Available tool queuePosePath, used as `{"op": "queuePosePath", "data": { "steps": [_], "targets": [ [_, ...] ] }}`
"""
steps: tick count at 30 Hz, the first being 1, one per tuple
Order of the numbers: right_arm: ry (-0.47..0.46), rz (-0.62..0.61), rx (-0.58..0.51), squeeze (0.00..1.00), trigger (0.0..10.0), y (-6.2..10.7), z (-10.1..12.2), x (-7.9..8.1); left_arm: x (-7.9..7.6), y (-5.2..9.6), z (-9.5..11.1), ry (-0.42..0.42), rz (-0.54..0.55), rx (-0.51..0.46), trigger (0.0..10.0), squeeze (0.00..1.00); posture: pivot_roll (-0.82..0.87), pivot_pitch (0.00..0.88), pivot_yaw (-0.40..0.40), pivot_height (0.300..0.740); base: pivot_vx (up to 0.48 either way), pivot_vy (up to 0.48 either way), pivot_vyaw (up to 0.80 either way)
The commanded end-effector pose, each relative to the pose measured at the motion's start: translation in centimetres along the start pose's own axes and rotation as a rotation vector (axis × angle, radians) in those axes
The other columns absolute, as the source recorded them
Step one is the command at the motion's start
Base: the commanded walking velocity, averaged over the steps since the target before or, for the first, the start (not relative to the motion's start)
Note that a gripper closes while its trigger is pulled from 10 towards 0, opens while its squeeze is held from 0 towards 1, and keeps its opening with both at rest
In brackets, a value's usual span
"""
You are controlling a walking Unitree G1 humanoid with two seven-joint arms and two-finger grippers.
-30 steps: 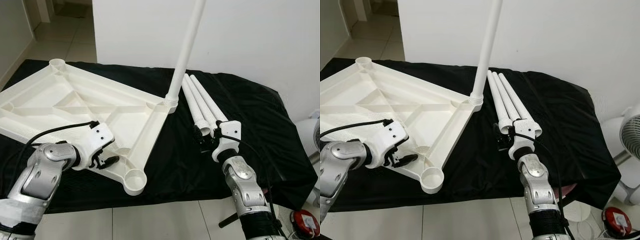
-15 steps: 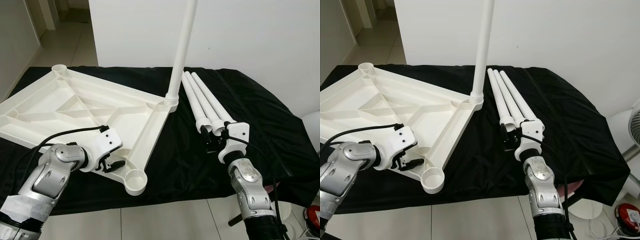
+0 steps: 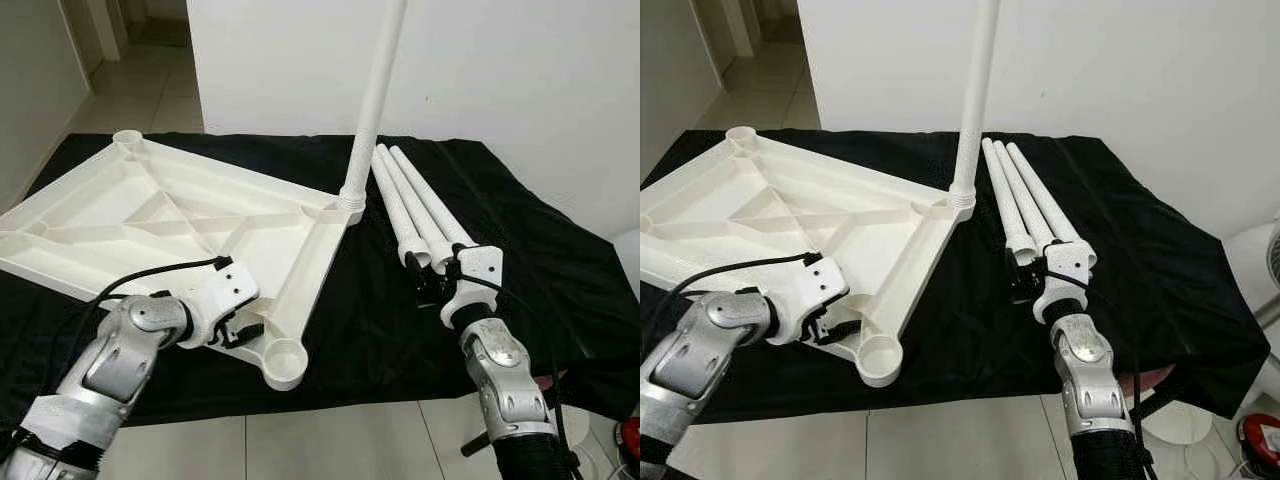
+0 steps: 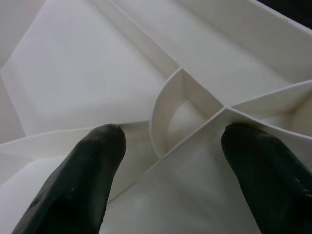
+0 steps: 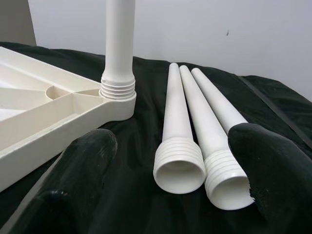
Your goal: Building children table
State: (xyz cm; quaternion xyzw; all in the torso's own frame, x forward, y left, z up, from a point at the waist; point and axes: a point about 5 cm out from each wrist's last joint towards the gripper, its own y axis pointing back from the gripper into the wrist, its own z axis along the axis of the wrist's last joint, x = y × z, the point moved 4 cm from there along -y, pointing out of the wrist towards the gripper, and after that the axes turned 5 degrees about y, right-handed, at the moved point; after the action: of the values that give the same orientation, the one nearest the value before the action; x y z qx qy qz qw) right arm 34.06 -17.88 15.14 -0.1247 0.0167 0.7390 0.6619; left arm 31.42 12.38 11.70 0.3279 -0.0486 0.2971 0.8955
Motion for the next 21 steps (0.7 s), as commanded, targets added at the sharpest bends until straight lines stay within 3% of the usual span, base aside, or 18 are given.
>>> {"op": "queuePosePath", "data": {
  "steps": [1,8,9,10,13,14,21],
  "targets": [
    [0.002,0.008,0.008,0.00,10.0,-0.1,-0.1,0.1,-1.3,-1.0,-1.1,0.036,-0.056,0.033,10.0,0.00,-0.03,0.000,-0.060,0.740,0.000,0.000,0.00],
    [0.006,0.013,0.013,0.00,10.0,0.1,-0.3,0.1,-1.7,-1.1,-1.3,0.048,-0.117,0.045,10.0,0.00,-0.03,0.000,-0.056,0.740,0.000,0.000,0.00],
    [0.007,0.013,0.014,0.00,10.0,0.2,-0.3,0.0,-1.9,-1.1,-1.4,0.036,-0.147,0.051,9.3,0.00,-0.03,0.000,-0.049,0.740,0.000,0.000,0.00],
    [0.008,0.013,0.014,0.00,10.0,0.1,-0.2,0.0,-2.1,-1.1,-1.5,0.028,-0.167,0.055,3.6,0.00,-0.03,0.000,-0.044,0.740,0.000,0.000,0.00],
    [0.010,0.012,0.014,0.00,10.0,0.1,-0.2,0.0,-2.2,-1.1,-1.5,0.014,-0.191,0.059,3.6,0.00,-0.04,0.000,-0.039,0.740,0.000,0.000,0.00],
    [0.014,0.007,0.014,0.00,10.0,0.3,-0.2,-0.2,-2.5,-1.2,-1.4,0.007,-0.210,0.056,0.0,0.00,-0.04,0.000,-0.030,0.740,0.000,0.000,0.00],
    [0.018,-0.001,0.018,0.00,10.0,0.7,-0.2,-0.4,-3.8,-1.5,-1.0,-0.013,-0.271,0.039,0.0,0.00,-0.05,0.000,-0.023,0.740,0.000,0.000,0.00]
  ]
}}
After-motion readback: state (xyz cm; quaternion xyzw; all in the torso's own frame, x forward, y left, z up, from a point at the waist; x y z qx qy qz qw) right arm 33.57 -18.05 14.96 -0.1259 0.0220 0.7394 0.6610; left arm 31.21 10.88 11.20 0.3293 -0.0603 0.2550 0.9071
